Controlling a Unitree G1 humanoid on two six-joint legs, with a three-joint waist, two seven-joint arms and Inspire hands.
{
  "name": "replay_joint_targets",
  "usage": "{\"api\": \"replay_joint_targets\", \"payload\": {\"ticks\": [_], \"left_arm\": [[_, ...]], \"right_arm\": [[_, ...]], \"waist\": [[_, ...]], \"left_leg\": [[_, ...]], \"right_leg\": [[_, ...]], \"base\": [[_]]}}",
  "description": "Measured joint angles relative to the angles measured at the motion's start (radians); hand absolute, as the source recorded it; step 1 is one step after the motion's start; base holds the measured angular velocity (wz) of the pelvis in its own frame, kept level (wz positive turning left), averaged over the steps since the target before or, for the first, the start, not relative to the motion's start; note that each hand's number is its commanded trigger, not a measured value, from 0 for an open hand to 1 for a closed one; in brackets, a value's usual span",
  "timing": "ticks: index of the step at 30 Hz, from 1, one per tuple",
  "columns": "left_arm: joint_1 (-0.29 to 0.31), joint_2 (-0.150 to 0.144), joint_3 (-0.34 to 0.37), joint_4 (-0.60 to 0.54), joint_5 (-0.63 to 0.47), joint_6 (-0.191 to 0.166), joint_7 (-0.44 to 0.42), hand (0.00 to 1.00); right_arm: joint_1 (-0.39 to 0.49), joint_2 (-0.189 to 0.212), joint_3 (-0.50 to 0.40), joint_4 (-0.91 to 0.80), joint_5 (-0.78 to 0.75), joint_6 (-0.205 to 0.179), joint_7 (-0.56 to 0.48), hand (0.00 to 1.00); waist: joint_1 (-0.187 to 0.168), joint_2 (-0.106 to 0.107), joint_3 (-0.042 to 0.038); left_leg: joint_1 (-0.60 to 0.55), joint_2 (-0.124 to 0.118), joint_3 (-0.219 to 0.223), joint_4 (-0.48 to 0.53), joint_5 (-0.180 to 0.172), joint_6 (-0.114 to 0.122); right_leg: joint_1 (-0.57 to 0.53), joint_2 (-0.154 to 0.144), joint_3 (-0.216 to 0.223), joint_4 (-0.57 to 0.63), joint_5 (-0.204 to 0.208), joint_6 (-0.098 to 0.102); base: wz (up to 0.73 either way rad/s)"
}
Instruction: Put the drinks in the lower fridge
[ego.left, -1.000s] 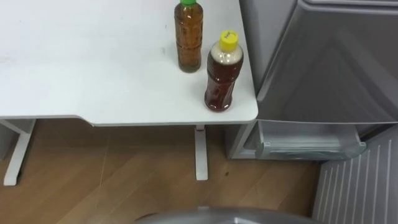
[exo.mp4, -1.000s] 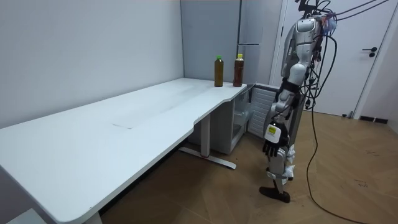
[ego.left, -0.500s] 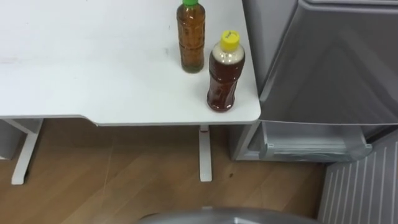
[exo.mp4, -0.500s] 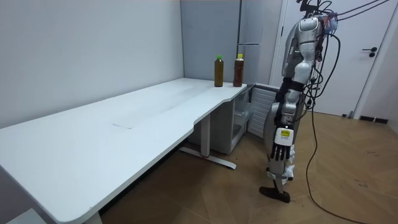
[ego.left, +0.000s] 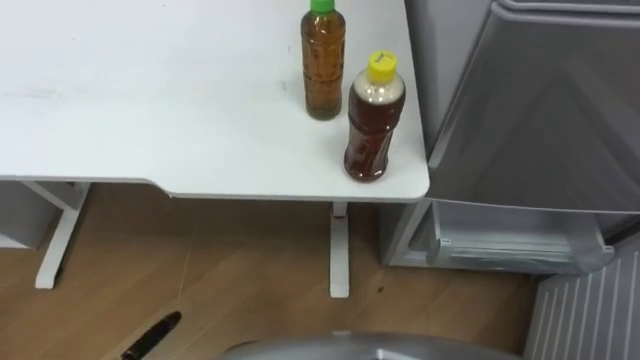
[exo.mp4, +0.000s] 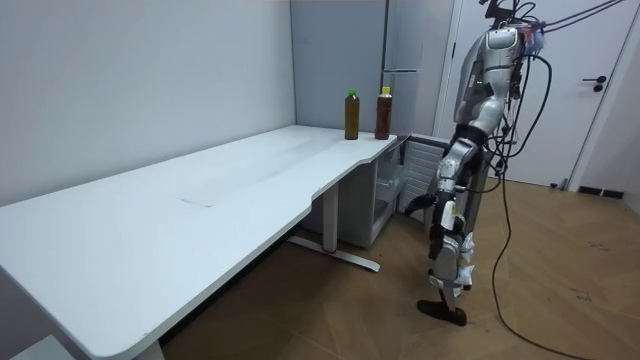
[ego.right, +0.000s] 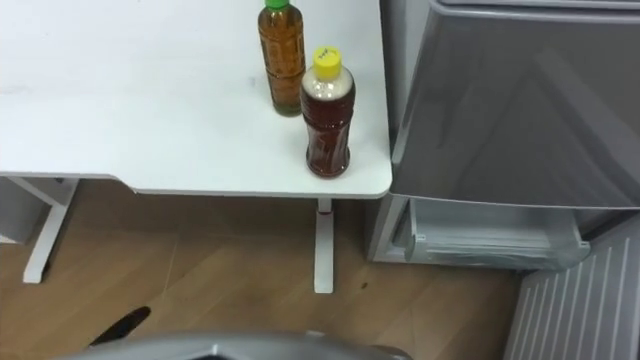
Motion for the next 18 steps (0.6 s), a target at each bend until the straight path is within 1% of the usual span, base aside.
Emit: {"api": "replay_joint_targets", "payload": {"ticks": [1,2,3,4,5,6,7,9,10,11,12,13,14,15,16,18], "left_arm": [[0.001,0.0,0.006,-0.027,-0.011,-0.004,0.023,0.0],[0.002,0.0,0.015,-0.082,-0.015,-0.019,0.064,0.0],[0.004,0.0,0.015,-0.13,-0.015,-0.047,0.1,0.0],[0.004,0.001,0.016,-0.152,-0.015,-0.06,0.115,0.0],[0.004,0.001,0.017,-0.194,-0.014,-0.085,0.153,0.0],[0.003,0.0,0.017,-0.231,-0.003,-0.107,0.193,0.0],[0.003,0.0,0.016,-0.256,0.005,-0.115,0.216,0.0],[0.004,0.0,0.014,-0.348,0.063,-0.16,0.315,0.0],[0.004,0.0,0.011,-0.372,0.087,-0.173,0.338,0.0],[0.004,0.0,0.01,-0.418,0.126,-0.194,0.376,0.0],[0.004,0.001,0.011,-0.47,0.18,-0.203,0.407,0.0],[0.004,0.001,0.011,-0.49,0.217,-0.21,0.42,0.0],[0.002,0.003,0.012,-0.519,0.296,-0.226,0.442,0.0],[0.003,0.004,0.012,-0.569,0.357,-0.233,0.468,0.0],[0.002,0.004,0.012,-0.599,0.376,-0.235,0.479,0.0],[-0.002,0.008,0.009,-0.708,0.465,-0.251,0.507,0.0]], "right_arm": [[0.001,0.0,-0.001,-0.003,-0.003,0.0,-0.001,0.0],[-0.001,0.0,-0.007,-0.008,-0.015,-0.002,-0.001,0.0],[-0.002,-0.002,-0.008,-0.013,-0.019,-0.008,-0.005,0.0],[-0.002,-0.003,-0.008,-0.017,-0.019,-0.01,-0.006,0.0],[-0.001,-0.005,-0.008,-0.02,-0.019,-0.017,-0.01,0.0],[0.002,-0.006,-0.008,-0.026,-0.018,-0.021,-0.015,0.0],[0.006,-0.005,-0.008,-0.032,-0.018,-0.023,-0.017,0.0],[0.028,-0.005,-0.007,-0.045,-0.015,-0.048,-0.036,0.0],[0.032,-0.005,-0.006,-0.05,-0.015,-0.05,-0.038,0.0],[0.032,-0.005,-0.005,-0.051,-0.016,-0.052,-0.043,0.0],[0.036,-0.004,-0.005,-0.051,-0.018,-0.056,-0.044,0.0],[0.038,-0.004,-0.005,-0.05,-0.019,-0.061,-0.044,0.0],[0.039,-0.004,-0.005,-0.048,-0.023,-0.069,-0.043,0.0],[0.039,-0.005,-0.002,-0.047,-0.028,-0.073,-0.044,0.0],[0.04,-0.006,0.0,-0.047,-0.028,-0.075,-0.044,0.0],[0.039,-0.006,0.017,-0.047,-0.017,-0.085,-0.044,0.0]], "waist": [[0.0,-0.001,-0.001],[0.004,0.003,-0.004],[0.006,0.001,-0.0054],[0.006,0.001,-0.0062],[0.01,0.002,-0.0086],[0.013,0.002,-0.0093],[0.013,0.002,-0.0093],[0.019,0.003,-0.0093],[0.021,0.003,-0.0092],[0.027,0.005,-0.0095],[0.027,0.006,-0.0093],[0.027,0.006,-0.0091],[0.026,0.006,-0.0087],[0.025,0.007,-0.008],[0.024,0.007,-0.0079],[0.027,0.003,-0.0052]], "left_leg": [[-0.002,0.0,-0.001,0.0,0.0,0.0],[-0.004,0.0,-0.002,0.0,0.0,0.0],[-0.006,0.0,-0.003,-0.001,0.001,0.0],[-0.005,0.0,-0.003,-0.002,0.001,0.0],[-0.003,0.0,-0.003,-0.002,0.001,0.0],[-0.002,0.0,-0.005,0.001,0.001,0.0],[-0.003,0.0,-0.006,0.001,0.001,0.0],[-0.004,0.0,-0.007,0.0,0.001,0.0],[-0.004,0.0,-0.008,0.0,0.001,0.0],[-0.004,-0.001,-0.008,-0.001,0.001,0.0],[-0.001,-0.002,-0.016,-0.001,0.001,0.0],[0.001,-0.002,-0.018,-0.001,0.001,0.0],[0.008,-0.002,-0.019,-0.003,0.001,0.0],[0.005,-0.002,-0.022,-0.004,0.001,0.0],[0.0,-0.002,-0.026,-0.002,0.001,0.0],[-0.005,-0.002,-0.03,-0.002,0.001,0.0]], "right_leg": [[-0.001,0.0,-0.002,0.0,0.0,0.0],[-0.004,0.0,-0.002,0.001,0.0,0.0],[-0.007,0.0,-0.002,0.003,0.0,0.0],[-0.007,0.0,-0.003,0.004,0.0,0.0],[-0.006,0.0,-0.003,0.003,0.0,0.0],[-0.006,0.0,-0.009,0.003,0.0,0.0],[-0.007,0.0,-0.011,0.003,0.0,0.0],[-0.009,-0.001,-0.015,0.003,0.0,0.0],[-0.009,-0.001,-0.015,0.003,0.0,0.0],[-0.008,-0.001,-0.016,0.002,0.0,0.0],[0.0,-0.002,-0.019,-0.002,0.0,0.0],[0.002,-0.002,-0.02,-0.002,0.0,0.0],[0.006,-0.001,-0.018,-0.001,0.0,0.0],[0.006,-0.001,-0.023,-0.002,0.0,0.0],[0.004,-0.001,-0.027,-0.002,0.0,0.0],[0.004,0.0,-0.035,-0.002,0.0,0.0]], "base": [[0.05],[0.03],[0.0],[0.0],[-0.03],[0.0],[0.0],[0.0],[0.0],[0.07],[0.1],[0.11],[0.06],[0.05],[0.1],[0.08]]}}
